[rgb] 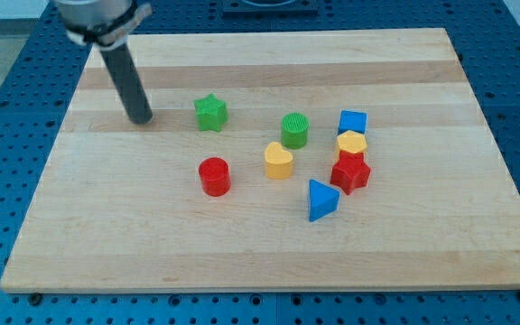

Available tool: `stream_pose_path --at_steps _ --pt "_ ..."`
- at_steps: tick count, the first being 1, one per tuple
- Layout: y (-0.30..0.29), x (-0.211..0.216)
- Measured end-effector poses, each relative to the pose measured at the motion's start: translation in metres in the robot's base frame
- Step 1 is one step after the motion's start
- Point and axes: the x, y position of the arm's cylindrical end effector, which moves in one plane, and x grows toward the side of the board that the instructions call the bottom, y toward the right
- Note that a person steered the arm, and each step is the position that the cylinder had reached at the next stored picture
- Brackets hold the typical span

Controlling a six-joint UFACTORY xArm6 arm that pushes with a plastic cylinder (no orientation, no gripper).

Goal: Push the green star to the top left of the red circle

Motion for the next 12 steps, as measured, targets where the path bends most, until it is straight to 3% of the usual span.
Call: stream_pose_path --at_steps 1,2,7,11,12 --pt "0.035 -0.036" --pt "0.076 -0.039" --pt "0.081 -0.026" --pt "0.079 0.024" --pt "0.079 0.015"
